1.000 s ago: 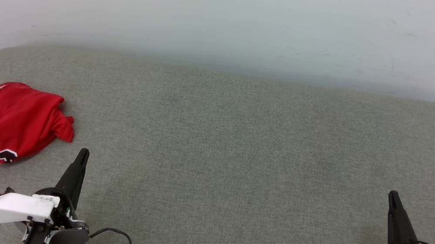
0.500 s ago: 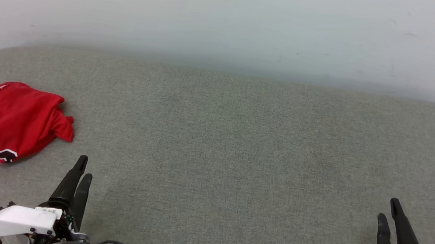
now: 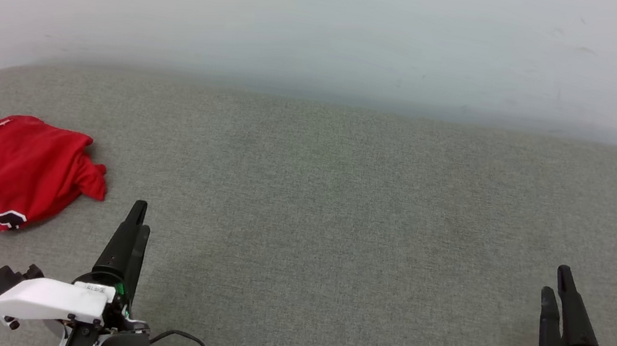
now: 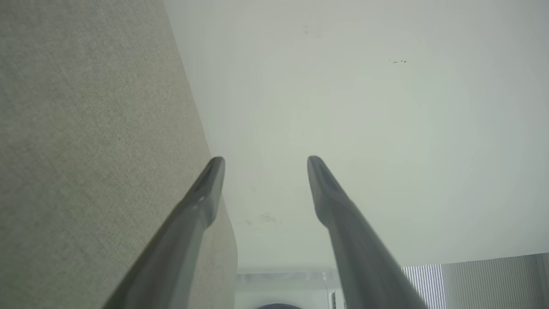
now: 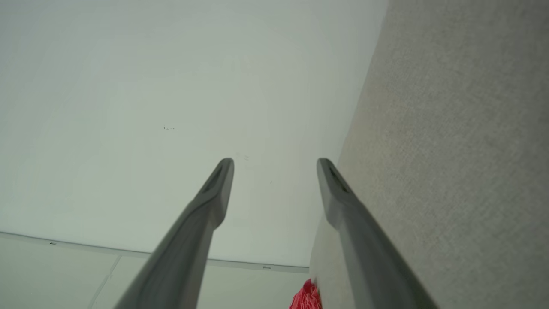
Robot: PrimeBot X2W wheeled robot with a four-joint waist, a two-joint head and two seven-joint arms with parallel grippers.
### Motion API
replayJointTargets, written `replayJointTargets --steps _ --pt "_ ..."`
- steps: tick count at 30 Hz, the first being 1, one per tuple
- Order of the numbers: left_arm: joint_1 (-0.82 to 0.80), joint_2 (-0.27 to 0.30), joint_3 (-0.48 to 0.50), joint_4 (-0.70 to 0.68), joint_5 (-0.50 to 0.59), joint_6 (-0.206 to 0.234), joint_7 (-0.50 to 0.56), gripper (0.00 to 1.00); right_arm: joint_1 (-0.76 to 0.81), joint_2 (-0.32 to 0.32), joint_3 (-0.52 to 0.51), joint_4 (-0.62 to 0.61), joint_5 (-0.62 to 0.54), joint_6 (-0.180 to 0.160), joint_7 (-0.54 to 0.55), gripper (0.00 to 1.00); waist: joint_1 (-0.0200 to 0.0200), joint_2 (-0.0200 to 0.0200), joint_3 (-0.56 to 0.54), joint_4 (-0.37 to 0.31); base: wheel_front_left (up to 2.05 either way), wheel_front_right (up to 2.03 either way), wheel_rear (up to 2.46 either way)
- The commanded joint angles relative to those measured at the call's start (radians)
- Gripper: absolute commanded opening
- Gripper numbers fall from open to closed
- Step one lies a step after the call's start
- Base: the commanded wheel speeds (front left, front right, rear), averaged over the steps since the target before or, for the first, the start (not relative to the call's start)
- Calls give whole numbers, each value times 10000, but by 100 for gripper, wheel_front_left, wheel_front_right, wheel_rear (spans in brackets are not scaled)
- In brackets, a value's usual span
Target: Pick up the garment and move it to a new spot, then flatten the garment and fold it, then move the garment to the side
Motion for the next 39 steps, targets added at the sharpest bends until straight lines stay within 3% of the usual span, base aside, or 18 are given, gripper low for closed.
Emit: replayJointTargets --steps 1,13,14,30,39 --pt "-229 74 -75 -303 281 -15 -111 100 -42 -12 25 -303 -309 0 -108 100 0 -1 -1 6 0 0 0" --pt "-62 110 -402 -666 3891 -20 -661 100 176 -11 85 -922 -4492 0 -658 100 0 -1 -37 11 0 0 0" --pt "-19 75 -404 -708 4655 -21 -767 100 225 -11 115 -1026 -5256 0 -765 100 0 -1 -50 12 0 0 0" --pt "119 48 -362 -735 8489 -21 -1290 100 458 -10 272 -1285 -9031 0 -1185 100 0 -1 -77 35 0 0 0" --pt "132 285 -746 -654 10157 314 -1525 100 563 -9 239 -1552 -10454 0 -1109 100 0 -1 -102 39 0 0 0"
